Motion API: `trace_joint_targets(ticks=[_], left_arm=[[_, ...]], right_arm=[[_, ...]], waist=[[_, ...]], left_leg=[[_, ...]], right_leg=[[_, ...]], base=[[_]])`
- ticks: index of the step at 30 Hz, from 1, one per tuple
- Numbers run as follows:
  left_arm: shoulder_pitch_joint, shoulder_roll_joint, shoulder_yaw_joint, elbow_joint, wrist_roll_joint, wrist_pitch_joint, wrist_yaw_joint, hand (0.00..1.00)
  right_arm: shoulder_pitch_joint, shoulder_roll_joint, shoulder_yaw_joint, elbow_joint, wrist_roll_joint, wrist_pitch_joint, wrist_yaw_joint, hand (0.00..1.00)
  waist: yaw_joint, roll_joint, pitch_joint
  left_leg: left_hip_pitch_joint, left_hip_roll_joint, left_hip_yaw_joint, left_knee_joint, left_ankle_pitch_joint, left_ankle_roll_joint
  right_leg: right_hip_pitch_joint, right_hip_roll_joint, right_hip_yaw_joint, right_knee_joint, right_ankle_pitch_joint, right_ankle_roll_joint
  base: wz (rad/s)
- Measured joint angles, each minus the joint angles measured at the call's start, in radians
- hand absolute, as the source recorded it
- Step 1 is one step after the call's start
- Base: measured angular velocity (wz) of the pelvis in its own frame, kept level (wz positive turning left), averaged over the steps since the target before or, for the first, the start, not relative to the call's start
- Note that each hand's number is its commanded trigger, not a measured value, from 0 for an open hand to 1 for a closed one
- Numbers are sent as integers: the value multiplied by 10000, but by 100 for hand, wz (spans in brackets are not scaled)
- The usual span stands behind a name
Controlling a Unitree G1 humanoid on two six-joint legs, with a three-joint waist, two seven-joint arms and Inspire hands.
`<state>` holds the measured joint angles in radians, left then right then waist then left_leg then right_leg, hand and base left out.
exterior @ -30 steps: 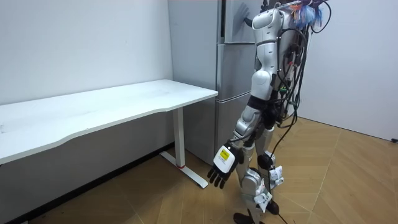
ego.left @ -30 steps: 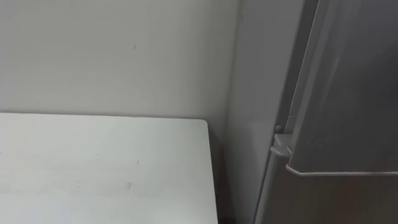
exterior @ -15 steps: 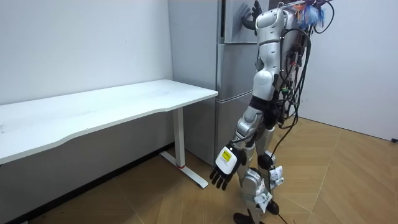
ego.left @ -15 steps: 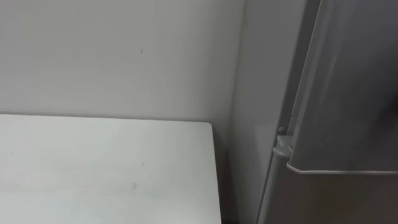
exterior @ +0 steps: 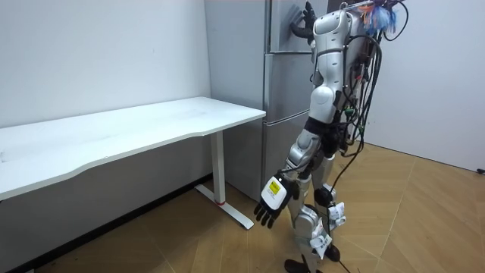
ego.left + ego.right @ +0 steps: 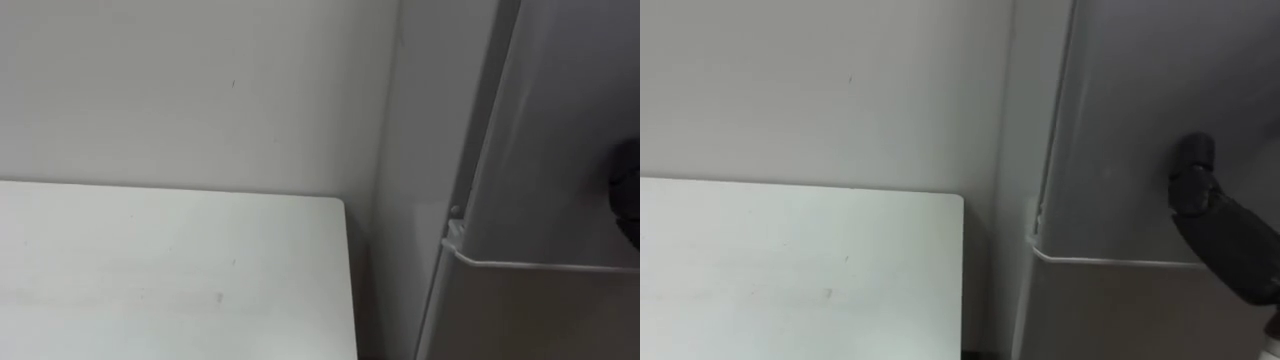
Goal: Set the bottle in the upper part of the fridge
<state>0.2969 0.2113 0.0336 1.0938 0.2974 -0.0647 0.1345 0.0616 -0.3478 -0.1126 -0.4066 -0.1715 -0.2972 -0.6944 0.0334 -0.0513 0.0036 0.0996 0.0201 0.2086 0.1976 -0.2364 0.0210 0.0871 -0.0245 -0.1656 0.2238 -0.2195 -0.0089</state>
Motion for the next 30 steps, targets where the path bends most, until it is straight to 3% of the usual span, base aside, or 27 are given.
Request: trace_joint_targets(ticks=[15,23,30], left_arm=[[-126,10,-46,-139,228,18,-144,0],[-115,7,-44,-389,701,596,-436,0],[-192,10,7,-552,686,854,-629,0]], right_arm=[[-41,-14,472,854,-92,-287,937,0],[-39,-23,262,1265,-751,-181,1361,0],[-189,-210,116,1698,-741,64,2076,0]], waist=[[16,67,8],[-30,49,-32],[-29,-68,-28]], left_leg=[[154,17,23,-84,14,-20],[194,5,32,-57,24,-30],[313,39,34,-13,25,-28]], right_leg=[[169,21,-21,-72,67,-20],[344,86,-14,-380,196,-34],[413,70,9,-381,202,-34]], base=[[-1],[-1],[-2]])
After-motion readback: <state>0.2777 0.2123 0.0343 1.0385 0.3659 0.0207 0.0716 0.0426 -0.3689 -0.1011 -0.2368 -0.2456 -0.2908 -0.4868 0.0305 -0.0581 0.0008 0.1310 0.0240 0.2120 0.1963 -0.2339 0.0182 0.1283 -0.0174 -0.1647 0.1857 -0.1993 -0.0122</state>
